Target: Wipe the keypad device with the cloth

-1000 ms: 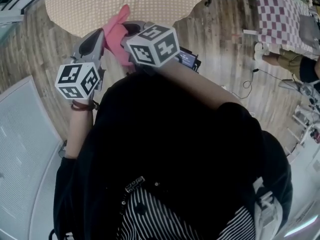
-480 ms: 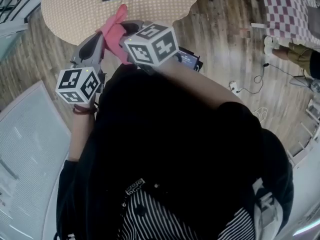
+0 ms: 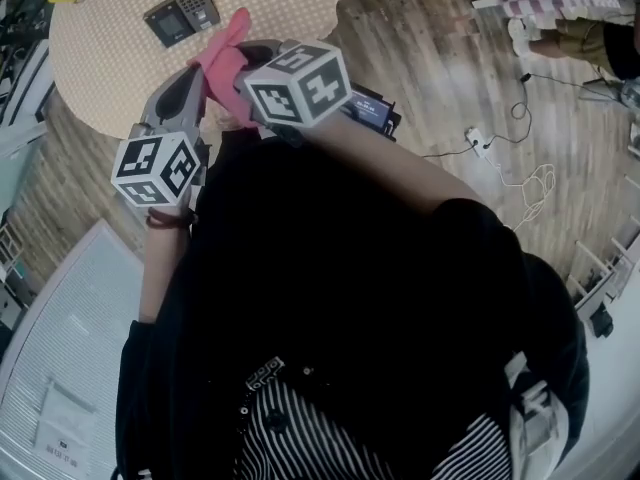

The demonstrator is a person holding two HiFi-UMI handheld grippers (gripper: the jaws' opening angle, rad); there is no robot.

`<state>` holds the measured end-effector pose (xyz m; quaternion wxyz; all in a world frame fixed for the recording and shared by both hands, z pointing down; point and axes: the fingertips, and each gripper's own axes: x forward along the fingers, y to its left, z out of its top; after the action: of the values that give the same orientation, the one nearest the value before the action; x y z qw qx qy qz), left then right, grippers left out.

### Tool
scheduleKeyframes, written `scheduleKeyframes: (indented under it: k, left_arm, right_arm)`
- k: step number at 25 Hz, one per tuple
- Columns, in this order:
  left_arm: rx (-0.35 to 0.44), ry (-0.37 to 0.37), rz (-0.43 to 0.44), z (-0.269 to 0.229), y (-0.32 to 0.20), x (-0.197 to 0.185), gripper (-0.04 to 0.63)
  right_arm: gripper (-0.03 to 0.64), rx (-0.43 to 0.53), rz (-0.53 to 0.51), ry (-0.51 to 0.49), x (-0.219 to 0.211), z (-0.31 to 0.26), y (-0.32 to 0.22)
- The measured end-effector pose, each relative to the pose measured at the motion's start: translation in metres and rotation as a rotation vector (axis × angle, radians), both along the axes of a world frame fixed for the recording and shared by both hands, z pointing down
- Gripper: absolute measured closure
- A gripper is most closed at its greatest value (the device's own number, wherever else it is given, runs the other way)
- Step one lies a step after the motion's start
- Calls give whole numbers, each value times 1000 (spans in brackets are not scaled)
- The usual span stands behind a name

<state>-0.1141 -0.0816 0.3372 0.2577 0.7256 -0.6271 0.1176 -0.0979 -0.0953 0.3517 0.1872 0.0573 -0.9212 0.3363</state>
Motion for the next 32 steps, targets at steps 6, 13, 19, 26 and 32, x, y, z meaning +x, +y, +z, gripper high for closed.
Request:
scheduleKeyframes:
  k: [6,13,19,26,32]
  left_arm:
    - [23,16,62,-2,-7,-23,597]
    - [35,26,82,-6,-19,-89,597]
    - [17,29,101,6,-31,-148,597]
    - [-25,54,146,25,-49,-200,597]
    - [-49,93,209,44,-50,-241,597]
  right_arm:
    - [554,19,51,18,-22,-3,-6]
    - [554,40,67,27,-88,-7,-18]
    - [554,49,85,54,-146,4,-29]
    - [554,17,112,91,-199,23,-46]
    - [554,5,145,150,-239,41,-46]
